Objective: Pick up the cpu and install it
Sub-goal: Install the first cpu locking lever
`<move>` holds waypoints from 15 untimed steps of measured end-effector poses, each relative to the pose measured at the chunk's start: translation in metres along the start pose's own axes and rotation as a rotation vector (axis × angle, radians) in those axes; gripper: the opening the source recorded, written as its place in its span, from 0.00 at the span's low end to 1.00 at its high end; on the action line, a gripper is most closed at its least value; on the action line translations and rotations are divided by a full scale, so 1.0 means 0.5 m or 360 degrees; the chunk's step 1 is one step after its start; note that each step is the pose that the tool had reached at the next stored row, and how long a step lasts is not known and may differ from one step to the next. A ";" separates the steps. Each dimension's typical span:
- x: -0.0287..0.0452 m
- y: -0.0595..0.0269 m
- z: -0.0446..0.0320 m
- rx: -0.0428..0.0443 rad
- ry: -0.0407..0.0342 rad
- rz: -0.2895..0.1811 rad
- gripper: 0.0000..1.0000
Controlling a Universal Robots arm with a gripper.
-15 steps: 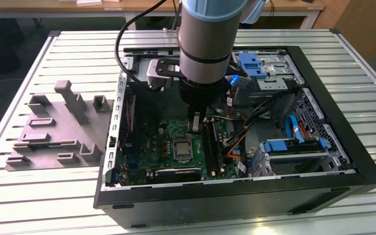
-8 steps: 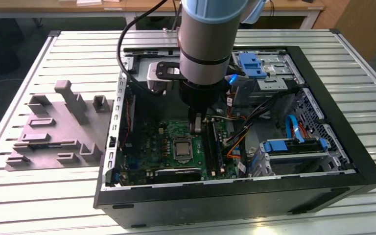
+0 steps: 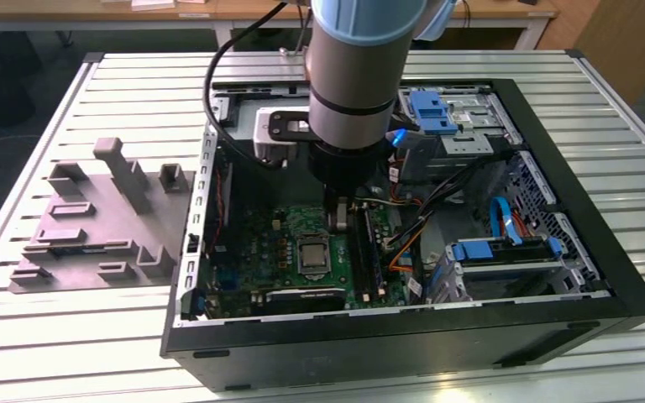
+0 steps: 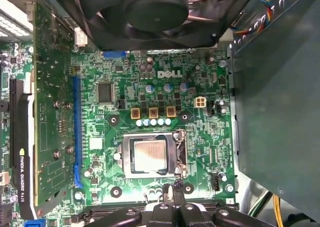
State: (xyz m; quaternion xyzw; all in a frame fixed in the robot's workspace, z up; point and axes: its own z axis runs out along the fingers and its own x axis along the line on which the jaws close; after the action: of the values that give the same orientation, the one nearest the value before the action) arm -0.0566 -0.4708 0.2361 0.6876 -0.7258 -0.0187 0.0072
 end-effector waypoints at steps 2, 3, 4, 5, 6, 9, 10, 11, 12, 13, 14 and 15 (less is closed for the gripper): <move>0.000 0.000 0.001 0.0000 0.0000 -0.0019 0.11; 0.000 0.000 0.001 0.0000 0.0001 -0.0034 0.11; 0.000 0.000 0.001 0.0000 0.0001 -0.0049 0.11; 0.000 0.000 0.002 0.0000 0.0003 -0.0062 0.11; 0.000 0.000 0.002 0.0000 0.0012 -0.0070 0.11; 0.000 0.000 0.003 0.0002 0.0067 -0.0070 0.11; 0.000 -0.001 0.005 0.0002 0.0078 -0.0070 0.11; 0.000 -0.001 0.007 0.0002 0.0084 -0.0070 0.11; 0.000 -0.001 0.010 0.0002 0.0085 -0.0071 0.11; 0.000 -0.001 0.013 0.0002 0.0085 -0.0072 0.11; 0.000 -0.001 0.015 0.0003 0.0086 -0.0074 0.11; 0.000 -0.001 0.018 0.0003 0.0086 -0.0076 0.11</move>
State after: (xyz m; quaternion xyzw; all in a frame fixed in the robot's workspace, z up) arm -0.0564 -0.4707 0.2272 0.7051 -0.7087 0.0003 0.0256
